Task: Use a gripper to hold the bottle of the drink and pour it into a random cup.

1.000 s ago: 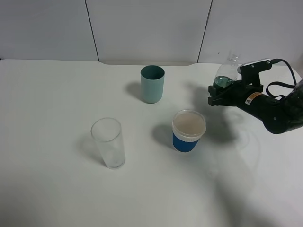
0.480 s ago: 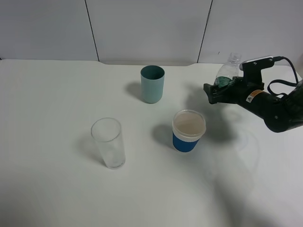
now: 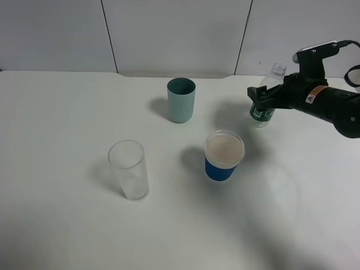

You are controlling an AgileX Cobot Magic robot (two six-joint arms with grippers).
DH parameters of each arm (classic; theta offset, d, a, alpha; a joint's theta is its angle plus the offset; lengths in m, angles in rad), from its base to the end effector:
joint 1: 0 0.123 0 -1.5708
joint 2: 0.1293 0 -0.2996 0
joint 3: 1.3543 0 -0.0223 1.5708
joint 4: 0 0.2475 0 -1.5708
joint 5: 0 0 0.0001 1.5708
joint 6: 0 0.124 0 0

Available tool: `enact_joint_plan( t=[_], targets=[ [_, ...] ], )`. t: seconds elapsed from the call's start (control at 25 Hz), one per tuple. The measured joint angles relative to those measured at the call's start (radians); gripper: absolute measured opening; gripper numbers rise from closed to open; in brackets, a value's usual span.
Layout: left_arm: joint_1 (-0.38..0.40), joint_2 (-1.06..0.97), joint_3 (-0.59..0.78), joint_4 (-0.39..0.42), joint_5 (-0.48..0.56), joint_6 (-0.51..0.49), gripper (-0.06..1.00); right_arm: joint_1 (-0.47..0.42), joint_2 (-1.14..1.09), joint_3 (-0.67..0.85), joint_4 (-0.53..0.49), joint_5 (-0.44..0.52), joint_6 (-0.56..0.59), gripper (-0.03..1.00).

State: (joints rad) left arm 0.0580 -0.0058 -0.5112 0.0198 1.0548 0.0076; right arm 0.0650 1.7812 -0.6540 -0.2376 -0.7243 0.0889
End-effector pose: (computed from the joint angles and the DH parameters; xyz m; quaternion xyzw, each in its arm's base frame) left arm 0.0051 0.0024 0.2648 -0.0218 0.8469 0.0273 0.5306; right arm 0.3582 0.0427 0.1636 -0.1084 0.8051 0.0562 0.5804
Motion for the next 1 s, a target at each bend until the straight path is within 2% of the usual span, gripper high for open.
enact_joint_plan(
  t=[0.24, 0.56, 0.64, 0.88, 1.0],
  targets=[
    [0.0, 0.0, 0.0, 0.0, 0.0, 0.0, 0.98, 0.0, -0.192, 0.001, 0.006, 0.069, 0.015, 0.95],
    [0.0, 0.0, 0.0, 0.0, 0.0, 0.0, 0.98, -0.034, -0.45, -0.001, 0.057, 0.283, -0.011, 0.95],
    [0.0, 0.0, 0.0, 0.0, 0.0, 0.0, 0.98, -0.05, -0.51, -0.013, 0.06, 0.36, -0.011, 0.95],
    [0.0, 0.0, 0.0, 0.0, 0.0, 0.0, 0.98, -0.07, -0.696, -0.133, 0.046, 0.693, -0.011, 0.95],
    [0.0, 0.0, 0.0, 0.0, 0.0, 0.0, 0.98, -0.07, -0.782, -0.176, 0.042, 0.799, -0.012, 0.95]
  ],
)
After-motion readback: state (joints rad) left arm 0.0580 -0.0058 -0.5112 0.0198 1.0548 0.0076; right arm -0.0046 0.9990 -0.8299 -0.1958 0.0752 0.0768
